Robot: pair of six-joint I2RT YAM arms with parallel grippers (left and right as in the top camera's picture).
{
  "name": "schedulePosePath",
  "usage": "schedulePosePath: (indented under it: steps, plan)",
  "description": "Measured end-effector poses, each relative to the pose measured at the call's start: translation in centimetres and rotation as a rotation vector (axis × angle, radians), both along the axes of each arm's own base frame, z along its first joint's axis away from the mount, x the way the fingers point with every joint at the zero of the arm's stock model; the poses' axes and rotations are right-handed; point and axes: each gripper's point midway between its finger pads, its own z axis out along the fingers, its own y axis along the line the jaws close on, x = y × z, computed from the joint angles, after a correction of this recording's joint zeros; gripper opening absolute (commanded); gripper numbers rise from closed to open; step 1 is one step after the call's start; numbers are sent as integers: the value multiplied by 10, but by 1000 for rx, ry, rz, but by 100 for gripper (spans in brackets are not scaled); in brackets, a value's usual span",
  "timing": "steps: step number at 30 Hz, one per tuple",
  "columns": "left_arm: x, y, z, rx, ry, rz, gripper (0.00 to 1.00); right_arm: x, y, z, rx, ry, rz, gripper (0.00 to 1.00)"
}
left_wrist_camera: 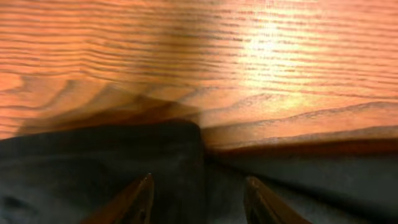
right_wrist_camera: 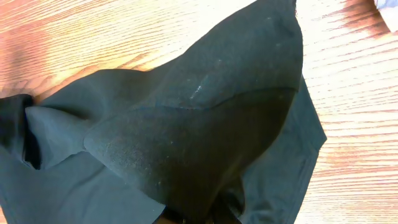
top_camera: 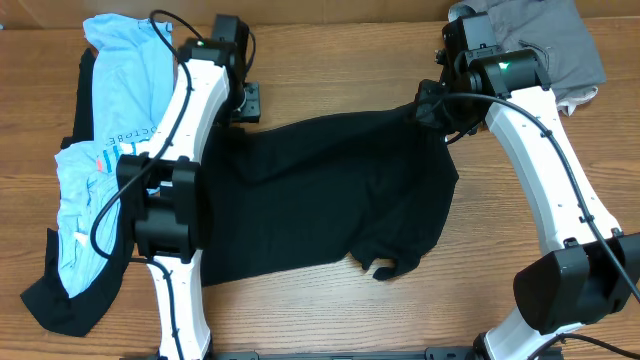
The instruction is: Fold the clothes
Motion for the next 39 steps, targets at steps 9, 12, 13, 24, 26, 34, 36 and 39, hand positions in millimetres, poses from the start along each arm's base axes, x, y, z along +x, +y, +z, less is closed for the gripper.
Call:
schedulePosePath:
  steps: [9, 12, 13, 24, 26, 34, 36, 39]
  plan:
    - [-9, 0, -36, 11, 78, -24, 49, 0, 0, 0, 0, 0, 0, 4]
    - [-21, 2, -41, 18, 131, -27, 49, 0, 0, 0, 0, 0, 0, 4]
    - [-25, 2, -41, 20, 146, -27, 48, 0, 0, 0, 0, 1, 0, 4]
    - [-88, 20, -34, 96, 406, -35, 22, 0, 0, 0, -1, 1, 0, 5]
    - [-90, 26, -33, 119, 415, -20, 22, 0, 0, 0, -2, 0, 0, 5]
    - [-61, 44, -37, 130, 296, 57, 27, 0, 0, 0, -2, 0, -1, 5]
    - [-50, 45, -38, 123, 252, 66, 29, 0, 0, 0, -2, 0, -1, 5]
    - [-39, 39, -39, 100, 205, 69, 31, 0, 0, 0, -3, 0, -1, 5]
